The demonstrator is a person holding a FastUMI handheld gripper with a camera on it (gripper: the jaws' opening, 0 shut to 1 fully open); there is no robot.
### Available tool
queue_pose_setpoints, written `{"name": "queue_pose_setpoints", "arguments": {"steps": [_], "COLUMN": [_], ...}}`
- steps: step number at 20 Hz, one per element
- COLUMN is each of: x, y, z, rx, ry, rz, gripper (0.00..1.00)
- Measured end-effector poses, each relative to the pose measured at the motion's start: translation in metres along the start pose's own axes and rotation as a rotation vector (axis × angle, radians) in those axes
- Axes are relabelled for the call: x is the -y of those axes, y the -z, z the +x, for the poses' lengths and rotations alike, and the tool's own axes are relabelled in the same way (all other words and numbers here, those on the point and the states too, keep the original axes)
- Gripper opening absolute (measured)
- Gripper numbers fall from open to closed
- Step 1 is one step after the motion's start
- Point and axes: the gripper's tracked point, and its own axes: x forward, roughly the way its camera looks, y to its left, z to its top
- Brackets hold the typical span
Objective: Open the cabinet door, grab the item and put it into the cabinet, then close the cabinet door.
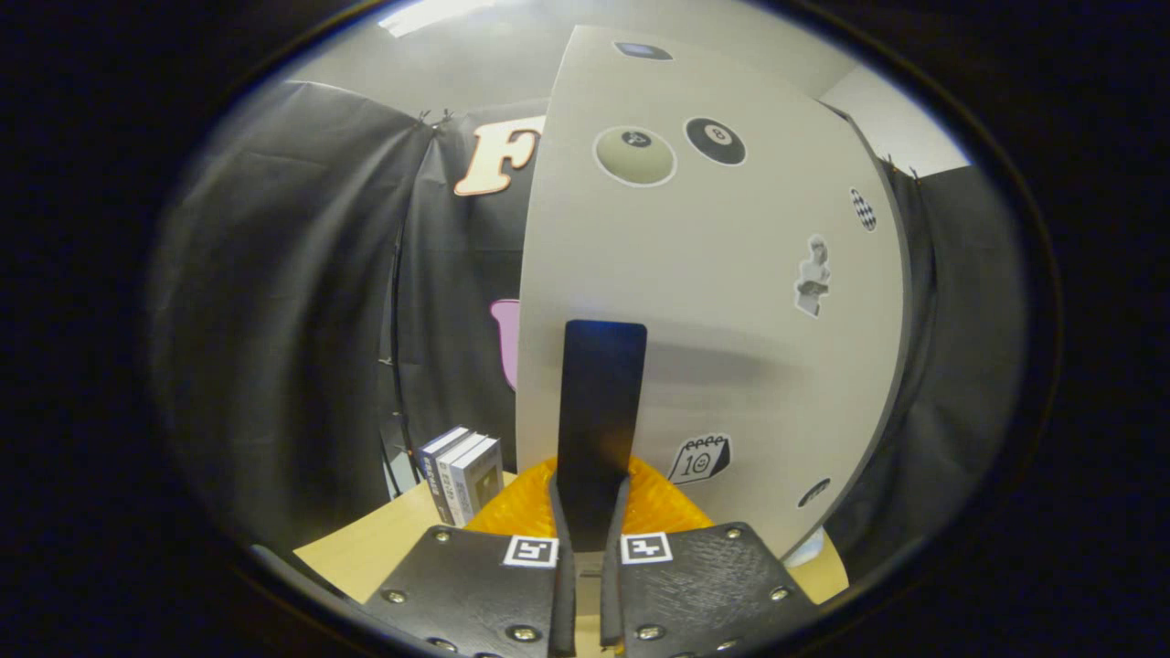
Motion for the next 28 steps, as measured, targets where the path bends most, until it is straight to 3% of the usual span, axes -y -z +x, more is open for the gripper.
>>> {"name": "queue_pose_setpoints", "arguments": {"steps": [12, 28], "x": [0.014, 0.051], "y": [0.008, 0.017], "z": [-0.035, -0.091], "rx": [-0.025, -0.032], "ry": [-0.03, 0.025], "rz": [0.006, 0.041], "gripper": [0.11, 0.11]}}
